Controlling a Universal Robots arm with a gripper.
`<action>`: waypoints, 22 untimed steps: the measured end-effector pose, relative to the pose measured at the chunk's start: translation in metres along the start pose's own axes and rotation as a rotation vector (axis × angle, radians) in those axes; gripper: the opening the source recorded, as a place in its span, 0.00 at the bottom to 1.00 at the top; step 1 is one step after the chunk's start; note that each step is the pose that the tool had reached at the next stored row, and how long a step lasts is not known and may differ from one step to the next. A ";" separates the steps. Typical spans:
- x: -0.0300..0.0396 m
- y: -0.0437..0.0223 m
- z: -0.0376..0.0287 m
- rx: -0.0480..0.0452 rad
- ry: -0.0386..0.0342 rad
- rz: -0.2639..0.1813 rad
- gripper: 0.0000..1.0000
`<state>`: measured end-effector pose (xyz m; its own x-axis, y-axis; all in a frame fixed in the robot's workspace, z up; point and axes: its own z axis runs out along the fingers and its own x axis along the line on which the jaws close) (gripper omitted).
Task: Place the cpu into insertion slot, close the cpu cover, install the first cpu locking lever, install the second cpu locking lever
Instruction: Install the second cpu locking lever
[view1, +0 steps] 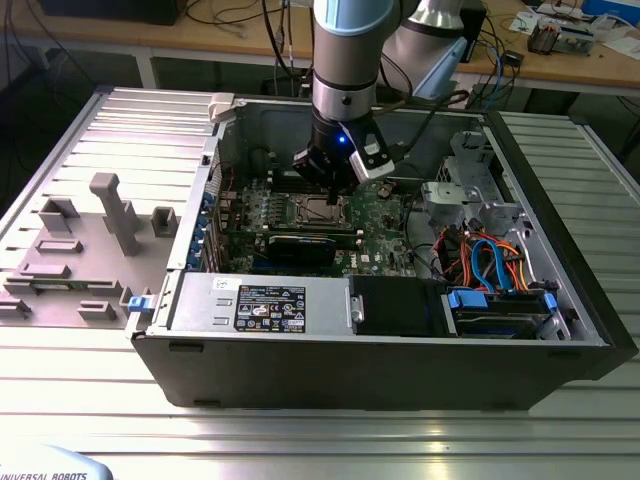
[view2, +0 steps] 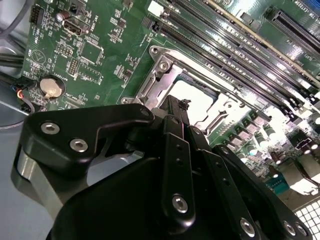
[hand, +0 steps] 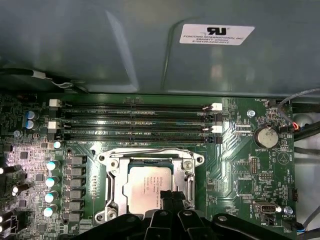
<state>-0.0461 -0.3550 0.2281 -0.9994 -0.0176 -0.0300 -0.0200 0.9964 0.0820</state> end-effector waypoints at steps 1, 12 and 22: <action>0.0000 -0.0001 -0.0005 0.0002 0.0005 0.000 0.11; -0.0002 -0.0004 -0.0069 0.0002 0.0038 0.000 0.11; -0.0001 -0.0032 -0.0068 -0.0001 0.0037 0.000 0.11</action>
<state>-0.0462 -0.3587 0.2346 -0.9995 -0.0176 -0.0263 -0.0197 0.9964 0.0821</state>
